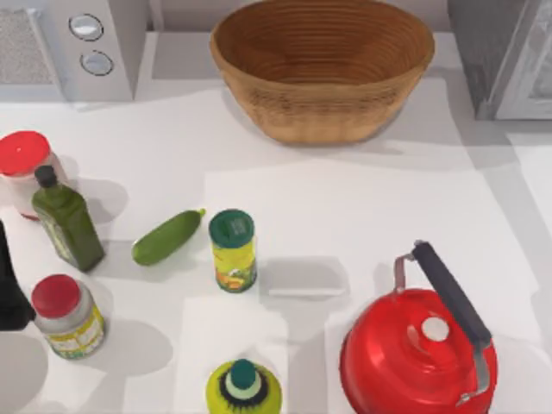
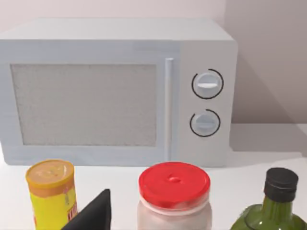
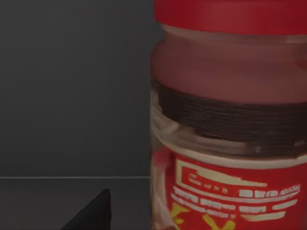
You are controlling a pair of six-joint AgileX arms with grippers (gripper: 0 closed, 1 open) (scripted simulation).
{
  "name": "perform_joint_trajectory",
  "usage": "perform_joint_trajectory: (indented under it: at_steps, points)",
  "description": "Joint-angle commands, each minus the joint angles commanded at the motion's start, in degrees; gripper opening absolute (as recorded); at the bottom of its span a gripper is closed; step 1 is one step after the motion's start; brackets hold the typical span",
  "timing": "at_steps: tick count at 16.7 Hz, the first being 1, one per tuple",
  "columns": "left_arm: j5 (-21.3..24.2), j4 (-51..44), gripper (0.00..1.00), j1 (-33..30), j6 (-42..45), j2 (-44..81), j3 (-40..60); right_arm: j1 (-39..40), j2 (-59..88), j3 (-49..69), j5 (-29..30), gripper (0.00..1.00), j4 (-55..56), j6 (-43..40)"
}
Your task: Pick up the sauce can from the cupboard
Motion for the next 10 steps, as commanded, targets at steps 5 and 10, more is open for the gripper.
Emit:
perform_joint_trajectory:
  at_steps: [5, 10]
  points:
    - [0.0, 0.0, 1.0, 0.0, 0.0, 0.0, 0.0, -0.42, 3.08, 3.65, -0.38, 1.0, -0.56, -0.01]
    - [0.0, 0.0, 1.0, 0.0, 0.0, 0.0, 0.0, -1.57, 11.64, 13.78, -1.38, 1.0, -2.1, -0.03]
